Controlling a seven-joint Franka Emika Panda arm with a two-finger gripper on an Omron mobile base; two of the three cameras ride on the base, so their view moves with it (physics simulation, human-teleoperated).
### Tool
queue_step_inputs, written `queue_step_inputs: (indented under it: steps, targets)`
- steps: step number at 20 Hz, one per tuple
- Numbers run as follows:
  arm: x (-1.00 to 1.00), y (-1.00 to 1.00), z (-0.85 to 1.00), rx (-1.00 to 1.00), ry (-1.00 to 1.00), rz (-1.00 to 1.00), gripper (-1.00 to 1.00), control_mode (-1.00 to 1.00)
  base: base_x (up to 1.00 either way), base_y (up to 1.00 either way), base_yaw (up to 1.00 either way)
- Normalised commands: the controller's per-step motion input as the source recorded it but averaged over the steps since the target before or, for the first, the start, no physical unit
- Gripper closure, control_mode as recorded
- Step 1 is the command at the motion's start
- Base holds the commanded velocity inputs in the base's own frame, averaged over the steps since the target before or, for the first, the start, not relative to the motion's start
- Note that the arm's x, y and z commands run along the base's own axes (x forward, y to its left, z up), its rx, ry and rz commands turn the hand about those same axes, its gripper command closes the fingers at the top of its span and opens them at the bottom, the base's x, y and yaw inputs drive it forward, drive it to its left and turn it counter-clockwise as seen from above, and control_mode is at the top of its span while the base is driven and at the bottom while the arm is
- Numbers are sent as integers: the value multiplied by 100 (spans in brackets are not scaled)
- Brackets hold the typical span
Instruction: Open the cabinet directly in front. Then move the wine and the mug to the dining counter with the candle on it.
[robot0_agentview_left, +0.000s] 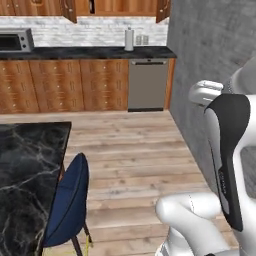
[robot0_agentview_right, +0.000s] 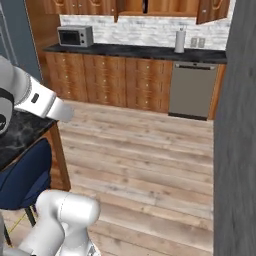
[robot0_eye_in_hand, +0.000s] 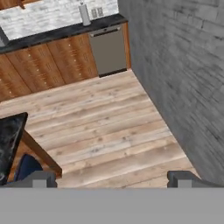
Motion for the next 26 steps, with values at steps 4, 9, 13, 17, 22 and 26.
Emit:
queue_step_inputs:
  steps: [4, 9, 13, 17, 22, 26]
  targets:
    - [0, 0, 0, 0, 0, 0, -100, 100, 100, 47, -17]
    - [0, 0, 0, 0, 0, 0, -100, 100, 100, 57, -4]
    - [0, 0, 0, 0, 0, 0, -100, 100, 100, 63, 0]
    - [0, 0, 0, 0, 0, 0, -100, 100, 100, 18, 0]
    - [0, 0, 0, 0, 0, 0, -100, 100, 100, -41, -6]
    - [0, 0, 0, 0, 0, 0, -100, 100, 100, -41, -8]
